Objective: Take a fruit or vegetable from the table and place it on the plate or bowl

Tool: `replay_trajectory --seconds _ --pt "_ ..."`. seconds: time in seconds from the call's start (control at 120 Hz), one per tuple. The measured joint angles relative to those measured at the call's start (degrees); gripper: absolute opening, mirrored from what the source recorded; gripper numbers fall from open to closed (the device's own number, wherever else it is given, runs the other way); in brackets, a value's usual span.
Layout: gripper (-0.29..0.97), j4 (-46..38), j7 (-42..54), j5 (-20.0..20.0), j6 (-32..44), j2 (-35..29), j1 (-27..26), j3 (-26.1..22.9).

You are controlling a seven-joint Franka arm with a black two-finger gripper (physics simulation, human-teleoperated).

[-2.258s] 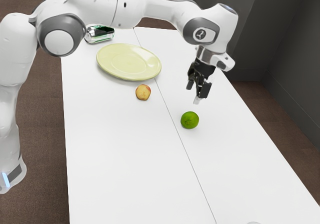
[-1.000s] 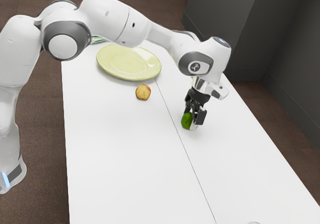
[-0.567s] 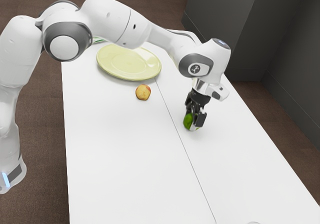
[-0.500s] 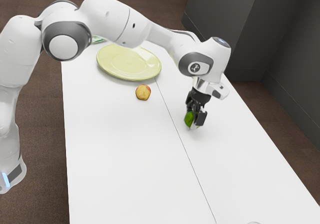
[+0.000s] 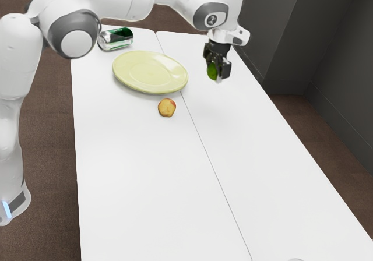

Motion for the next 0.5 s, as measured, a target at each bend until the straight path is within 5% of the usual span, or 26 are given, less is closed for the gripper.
replay_trajectory --seconds 0.158,0.5 --pt "0.44 1.38 0.75 -0.60 -0.11 0.34 1.51 4.99" --pt "0.44 2.47 1.85 -2.52 -0.02 3.72 13.20 6.62"
